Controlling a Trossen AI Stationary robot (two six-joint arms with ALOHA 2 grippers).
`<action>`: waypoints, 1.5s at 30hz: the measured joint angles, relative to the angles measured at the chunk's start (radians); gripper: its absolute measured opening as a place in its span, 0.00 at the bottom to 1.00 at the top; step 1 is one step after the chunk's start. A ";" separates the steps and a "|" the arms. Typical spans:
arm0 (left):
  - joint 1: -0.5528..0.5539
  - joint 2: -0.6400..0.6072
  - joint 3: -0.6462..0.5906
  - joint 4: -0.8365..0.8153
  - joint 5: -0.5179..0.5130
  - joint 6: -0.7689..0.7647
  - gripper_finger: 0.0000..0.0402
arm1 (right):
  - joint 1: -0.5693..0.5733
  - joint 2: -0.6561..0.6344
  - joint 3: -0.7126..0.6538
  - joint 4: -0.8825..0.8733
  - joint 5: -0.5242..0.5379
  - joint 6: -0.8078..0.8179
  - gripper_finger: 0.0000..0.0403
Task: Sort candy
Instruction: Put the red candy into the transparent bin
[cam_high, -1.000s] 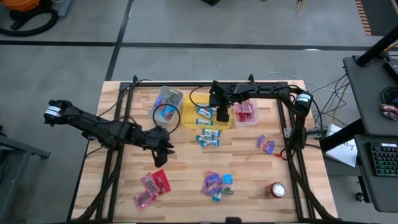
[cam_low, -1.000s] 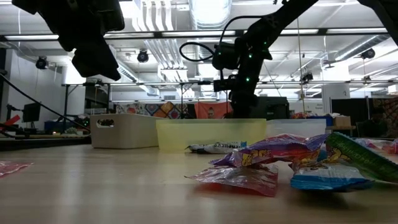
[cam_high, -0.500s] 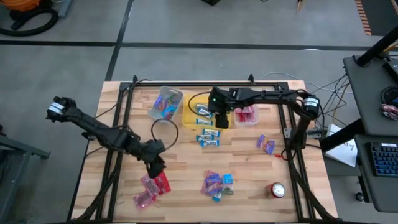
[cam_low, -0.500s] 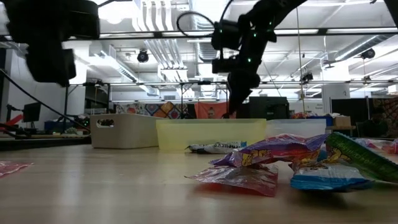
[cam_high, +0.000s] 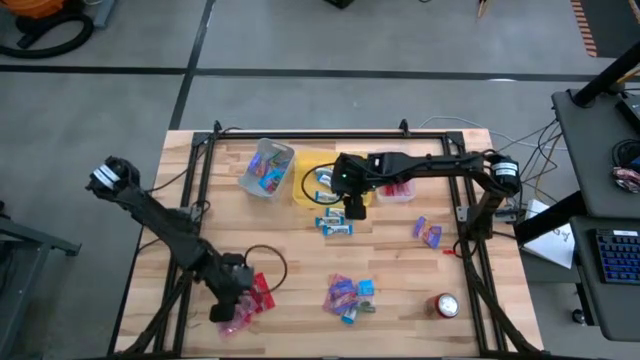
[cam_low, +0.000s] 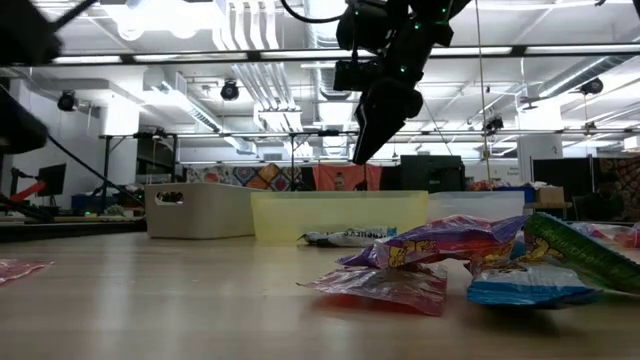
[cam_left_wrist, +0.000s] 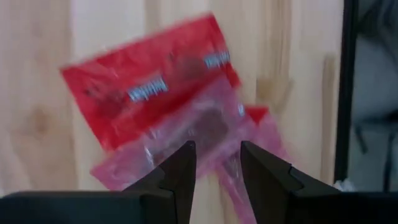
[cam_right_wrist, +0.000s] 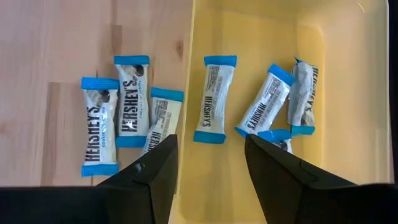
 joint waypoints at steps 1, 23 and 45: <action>-0.015 0.011 0.000 -0.002 0.000 0.004 0.27 | 0.002 0.000 0.000 0.000 0.001 0.002 0.45; -0.093 0.222 0.240 -0.364 -0.132 0.212 0.49 | 0.003 0.000 0.000 0.017 0.007 0.090 0.44; -0.135 0.410 0.269 -0.353 -0.241 0.202 0.43 | 0.008 0.000 0.000 0.017 0.006 0.089 0.44</action>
